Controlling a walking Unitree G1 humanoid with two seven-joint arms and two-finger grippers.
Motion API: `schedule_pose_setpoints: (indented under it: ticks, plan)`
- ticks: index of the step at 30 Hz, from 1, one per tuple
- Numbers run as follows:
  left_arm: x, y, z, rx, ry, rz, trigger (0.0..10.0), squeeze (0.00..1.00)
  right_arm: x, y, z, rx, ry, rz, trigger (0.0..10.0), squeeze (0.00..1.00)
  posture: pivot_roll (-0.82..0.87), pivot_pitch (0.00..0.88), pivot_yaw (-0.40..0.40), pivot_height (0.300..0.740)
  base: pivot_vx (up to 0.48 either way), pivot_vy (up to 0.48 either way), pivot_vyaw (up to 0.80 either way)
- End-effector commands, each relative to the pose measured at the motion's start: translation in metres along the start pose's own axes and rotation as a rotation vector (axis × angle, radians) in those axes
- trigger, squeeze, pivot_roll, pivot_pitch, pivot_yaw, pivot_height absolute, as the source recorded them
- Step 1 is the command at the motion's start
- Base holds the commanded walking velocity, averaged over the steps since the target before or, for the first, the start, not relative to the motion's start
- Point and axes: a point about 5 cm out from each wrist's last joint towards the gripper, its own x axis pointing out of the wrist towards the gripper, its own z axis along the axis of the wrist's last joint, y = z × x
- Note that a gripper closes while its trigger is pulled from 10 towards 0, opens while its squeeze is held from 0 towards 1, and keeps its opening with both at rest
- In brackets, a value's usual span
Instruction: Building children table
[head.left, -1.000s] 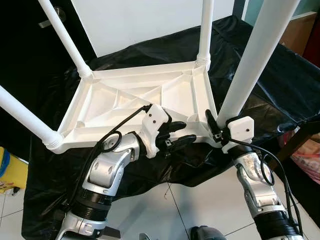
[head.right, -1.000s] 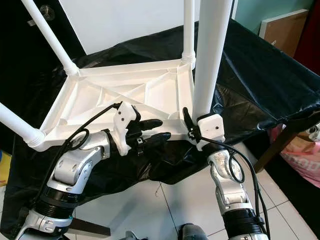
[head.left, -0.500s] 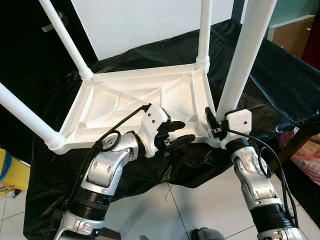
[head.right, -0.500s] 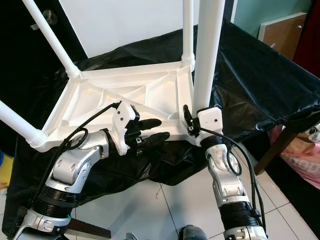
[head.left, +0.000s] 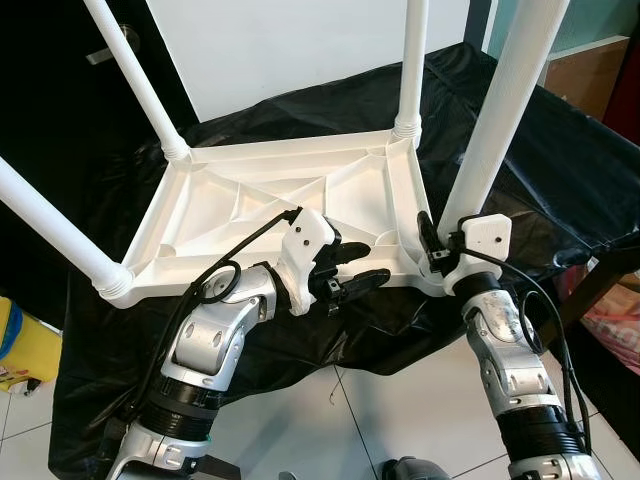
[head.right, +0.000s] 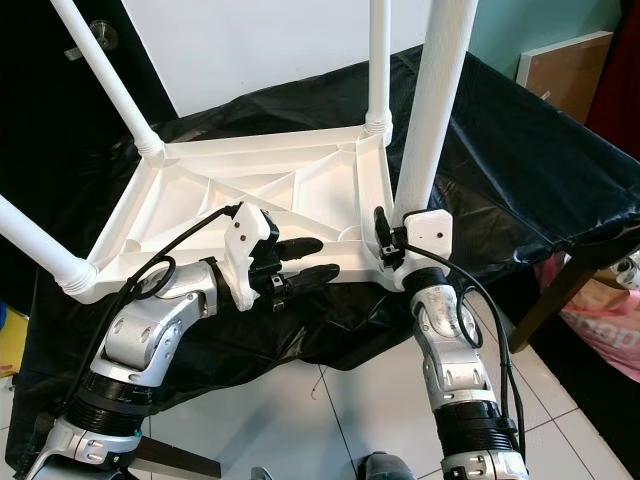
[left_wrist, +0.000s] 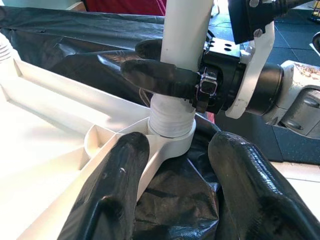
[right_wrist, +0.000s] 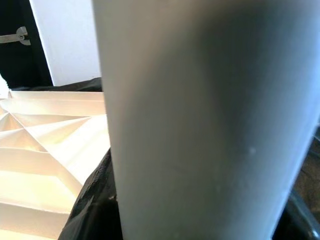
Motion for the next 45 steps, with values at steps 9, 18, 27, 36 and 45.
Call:
schedule_pose_setpoints:
  ticks: [9,18,27,36,45]
  plan:
    - [0.000,0.001,0.001,0.005,0.004,0.036,10.0,0.00,-0.016,-0.001,-0.036,0.084,0.208,-0.104,10.0,0.00,-0.22,0.109,0.108,0.740,0.000,0.000,0.00]
    - [0.002,0.000,0.001,0.004,0.000,0.036,10.0,0.00,-0.017,0.010,-0.023,-0.023,0.128,-0.012,10.0,0.00,-0.23,0.113,0.107,0.740,0.000,0.000,0.00]
    - [0.001,0.002,0.002,0.005,-0.005,0.045,10.0,0.00,-0.017,0.019,-0.013,-0.069,0.079,0.065,10.0,0.00,-0.23,0.111,0.103,0.740,0.000,0.000,0.00]
    - [0.001,0.003,0.002,0.009,-0.005,0.055,10.0,0.00,-0.025,0.029,-0.010,-0.117,0.019,0.150,10.0,0.00,-0.23,0.114,0.103,0.740,0.000,0.000,0.00]
    - [0.001,0.004,0.003,0.012,-0.007,0.061,10.0,0.00,-0.031,0.027,-0.006,-0.130,-0.039,0.183,10.0,0.00,-0.23,0.116,0.105,0.740,0.000,0.000,0.00]
